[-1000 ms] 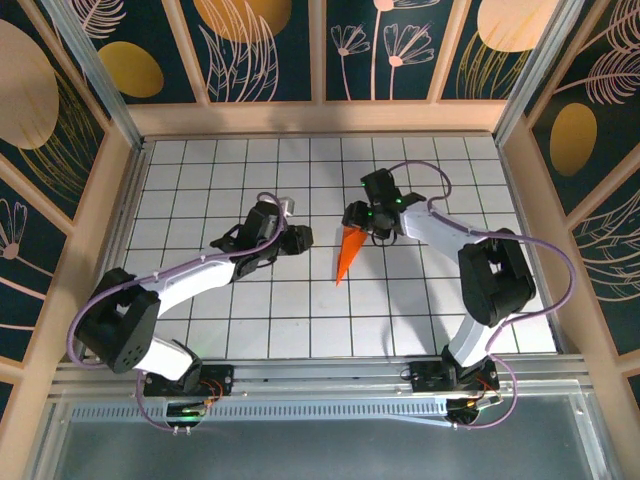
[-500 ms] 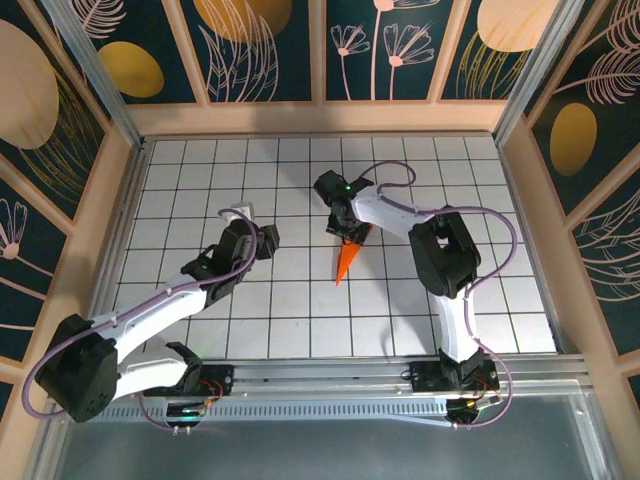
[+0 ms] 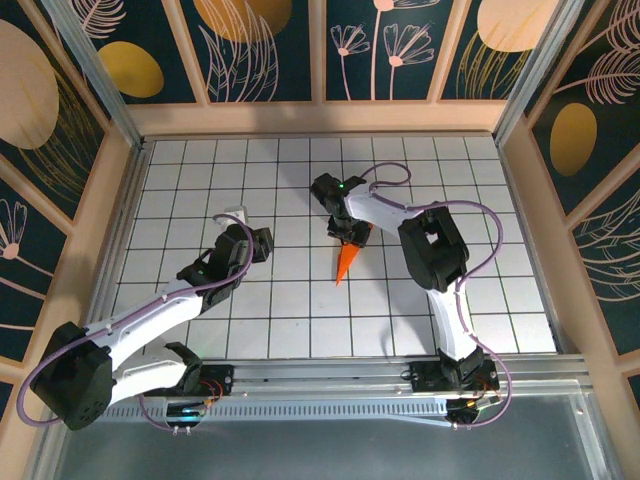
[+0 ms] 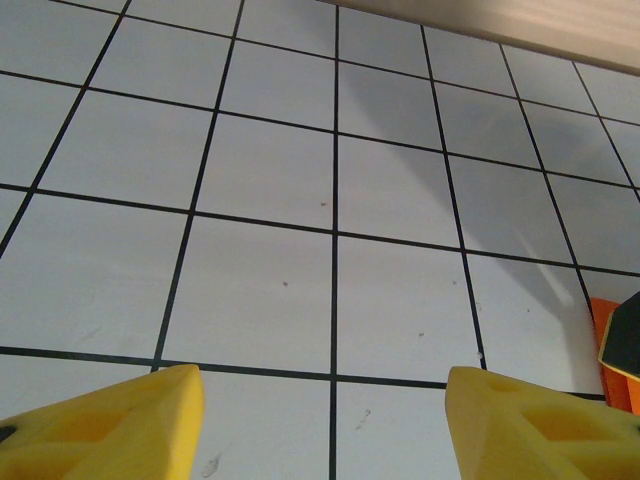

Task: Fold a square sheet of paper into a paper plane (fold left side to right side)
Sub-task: Turn over the paper plane at the center of the table.

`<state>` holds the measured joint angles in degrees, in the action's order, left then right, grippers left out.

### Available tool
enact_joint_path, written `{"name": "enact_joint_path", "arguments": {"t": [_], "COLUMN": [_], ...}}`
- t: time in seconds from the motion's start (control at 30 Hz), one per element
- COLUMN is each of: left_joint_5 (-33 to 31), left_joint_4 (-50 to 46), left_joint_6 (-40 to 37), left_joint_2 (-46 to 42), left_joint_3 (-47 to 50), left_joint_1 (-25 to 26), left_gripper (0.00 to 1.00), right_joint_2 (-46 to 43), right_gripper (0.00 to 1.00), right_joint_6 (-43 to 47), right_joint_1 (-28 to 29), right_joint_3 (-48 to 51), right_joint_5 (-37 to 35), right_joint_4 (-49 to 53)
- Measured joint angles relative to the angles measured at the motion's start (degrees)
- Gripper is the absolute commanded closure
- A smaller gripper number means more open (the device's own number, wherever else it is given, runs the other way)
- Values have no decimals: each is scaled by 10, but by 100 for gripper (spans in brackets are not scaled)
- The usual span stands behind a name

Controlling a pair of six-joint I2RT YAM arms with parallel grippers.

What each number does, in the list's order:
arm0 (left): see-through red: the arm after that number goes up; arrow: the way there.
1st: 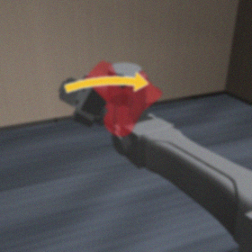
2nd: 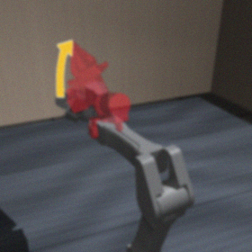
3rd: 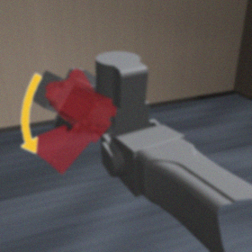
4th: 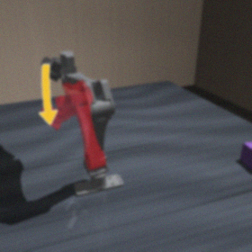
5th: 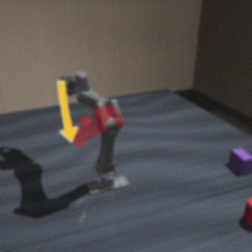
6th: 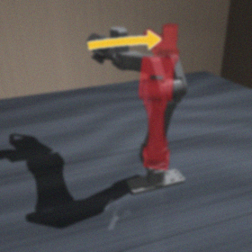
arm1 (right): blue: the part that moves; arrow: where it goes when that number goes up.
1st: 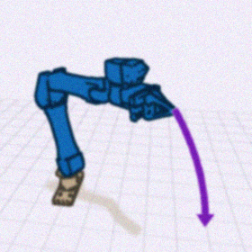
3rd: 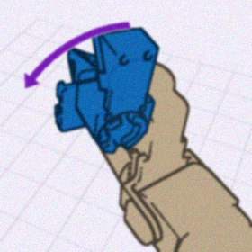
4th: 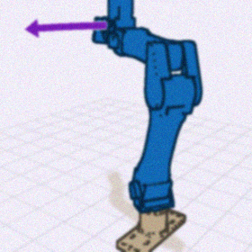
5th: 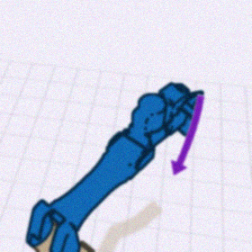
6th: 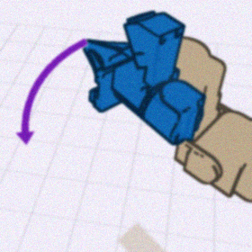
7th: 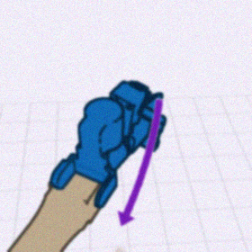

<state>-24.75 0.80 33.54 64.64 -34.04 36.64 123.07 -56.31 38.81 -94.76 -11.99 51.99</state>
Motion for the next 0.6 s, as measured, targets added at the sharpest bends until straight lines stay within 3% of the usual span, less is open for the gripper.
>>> {"name": "enact_joint_path", "arguments": {"t": [0.6], "left_joint_5": [-9], "left_joint_4": [-10], "left_joint_6": [-3], "left_joint_2": [10], "left_joint_3": [0], "left_joint_1": [0], "left_gripper": [35], "right_joint_2": [7], "right_gripper": [67], "right_joint_6": [0], "right_joint_1": [4], "right_joint_3": [0], "right_joint_5": [0], "right_joint_4": [1]}}
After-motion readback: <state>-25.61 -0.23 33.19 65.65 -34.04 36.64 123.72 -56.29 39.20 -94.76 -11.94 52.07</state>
